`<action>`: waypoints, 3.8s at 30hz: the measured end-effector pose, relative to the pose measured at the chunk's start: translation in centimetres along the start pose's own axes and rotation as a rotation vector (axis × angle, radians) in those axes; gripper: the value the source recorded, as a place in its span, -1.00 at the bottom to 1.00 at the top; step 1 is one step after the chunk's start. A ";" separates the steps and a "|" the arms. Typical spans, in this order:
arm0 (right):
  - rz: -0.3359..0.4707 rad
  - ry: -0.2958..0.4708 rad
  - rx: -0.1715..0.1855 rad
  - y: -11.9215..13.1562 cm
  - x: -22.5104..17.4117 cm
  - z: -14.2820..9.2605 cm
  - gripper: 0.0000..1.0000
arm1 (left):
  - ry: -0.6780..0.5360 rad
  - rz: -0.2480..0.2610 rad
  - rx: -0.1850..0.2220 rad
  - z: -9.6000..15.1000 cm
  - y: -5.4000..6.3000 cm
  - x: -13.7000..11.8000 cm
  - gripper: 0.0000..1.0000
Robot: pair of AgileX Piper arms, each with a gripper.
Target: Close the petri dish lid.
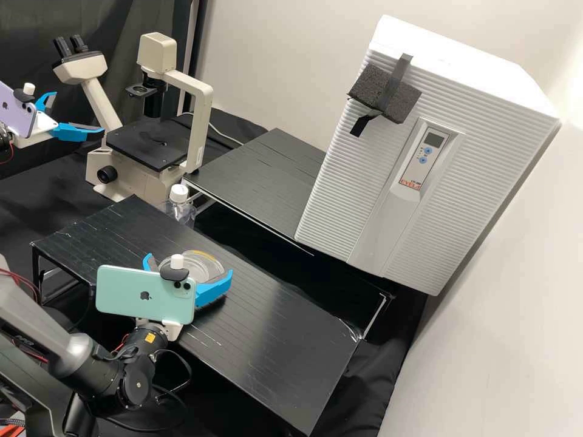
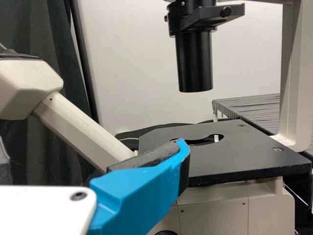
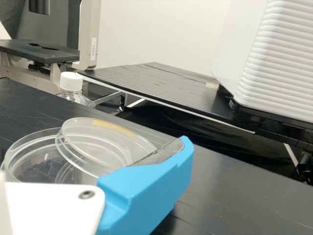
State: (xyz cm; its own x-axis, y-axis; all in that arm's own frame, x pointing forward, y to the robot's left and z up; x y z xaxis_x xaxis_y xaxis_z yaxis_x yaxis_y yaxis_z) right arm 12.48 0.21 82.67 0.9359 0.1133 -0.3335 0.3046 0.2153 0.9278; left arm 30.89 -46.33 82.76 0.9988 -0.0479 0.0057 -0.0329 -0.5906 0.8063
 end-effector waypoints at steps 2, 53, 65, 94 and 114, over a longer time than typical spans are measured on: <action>-0.009 0.005 0.009 0.0 0.0 0.1 -1.00 | 0.000 0.000 0.000 0.0 0.0 0.0 1.00; 0.063 0.013 0.039 1.1 0.3 0.2 1.00 | 0.000 0.000 0.000 0.0 0.0 0.0 1.00; 0.099 -0.001 0.057 1.4 0.3 0.4 1.00 | 0.000 0.000 0.000 0.0 0.0 0.0 1.00; 0.118 -0.007 0.083 2.8 1.3 1.0 1.00 | 0.000 0.000 0.000 0.0 0.0 0.0 1.00; 0.096 0.002 0.132 2.6 1.8 1.5 1.00 | 0.000 0.000 0.000 0.0 0.0 0.0 1.00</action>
State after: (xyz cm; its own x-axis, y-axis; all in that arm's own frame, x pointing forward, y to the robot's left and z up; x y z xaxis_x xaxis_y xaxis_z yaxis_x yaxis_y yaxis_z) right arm 15.26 -0.46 84.71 0.9614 0.1293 -0.2429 0.2350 0.0737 0.9692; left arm 30.89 -46.33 82.76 0.9988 -0.0479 0.0057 -0.0329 -0.5906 0.8063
